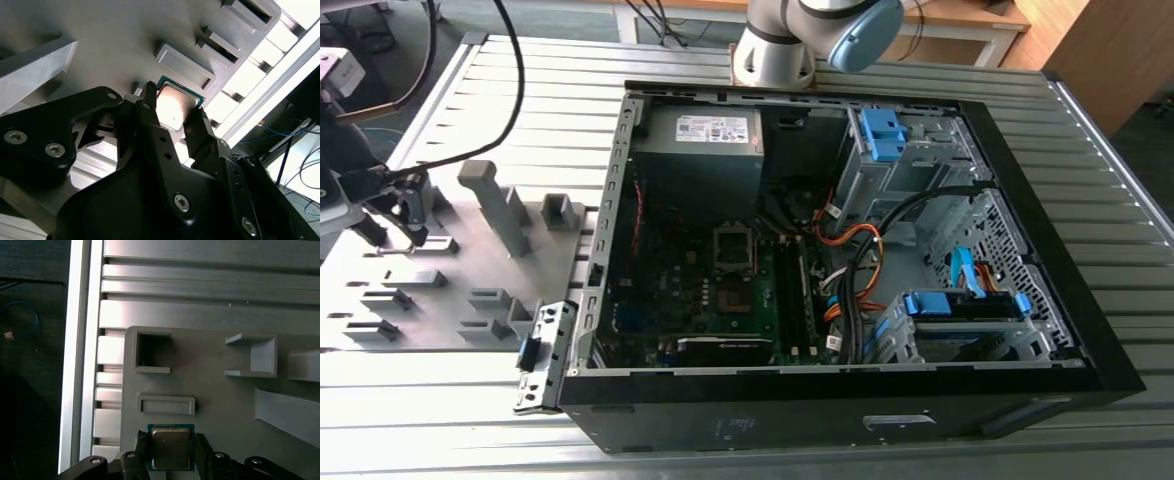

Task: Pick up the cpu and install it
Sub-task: 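Pick up the cpu and move it towards the insertion slot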

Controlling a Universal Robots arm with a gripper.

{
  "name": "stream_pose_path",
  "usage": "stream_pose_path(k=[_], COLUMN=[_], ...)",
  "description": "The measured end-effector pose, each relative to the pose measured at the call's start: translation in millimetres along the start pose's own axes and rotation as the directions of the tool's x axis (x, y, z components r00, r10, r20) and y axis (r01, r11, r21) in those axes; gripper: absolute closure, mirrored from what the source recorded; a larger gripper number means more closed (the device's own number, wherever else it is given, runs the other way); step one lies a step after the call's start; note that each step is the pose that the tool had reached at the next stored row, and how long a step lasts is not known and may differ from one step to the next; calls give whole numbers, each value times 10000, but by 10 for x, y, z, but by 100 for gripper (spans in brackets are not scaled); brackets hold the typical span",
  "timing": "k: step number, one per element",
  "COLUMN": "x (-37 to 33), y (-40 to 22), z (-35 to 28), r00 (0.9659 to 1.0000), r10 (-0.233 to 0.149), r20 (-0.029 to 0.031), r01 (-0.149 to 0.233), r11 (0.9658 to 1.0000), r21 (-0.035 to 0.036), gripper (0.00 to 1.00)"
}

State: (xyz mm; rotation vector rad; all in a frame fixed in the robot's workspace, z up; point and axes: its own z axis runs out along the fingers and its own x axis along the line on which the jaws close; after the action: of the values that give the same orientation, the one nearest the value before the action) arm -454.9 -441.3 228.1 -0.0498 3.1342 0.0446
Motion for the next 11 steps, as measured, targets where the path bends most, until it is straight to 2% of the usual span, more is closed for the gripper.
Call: stream_pose_path(k=[11], x=[-1], y=[3], z=[-105], r00=[10000], r10=[0], r20=[5], r01=[0], r11=[10000], r21=[-3], gripper=[53])
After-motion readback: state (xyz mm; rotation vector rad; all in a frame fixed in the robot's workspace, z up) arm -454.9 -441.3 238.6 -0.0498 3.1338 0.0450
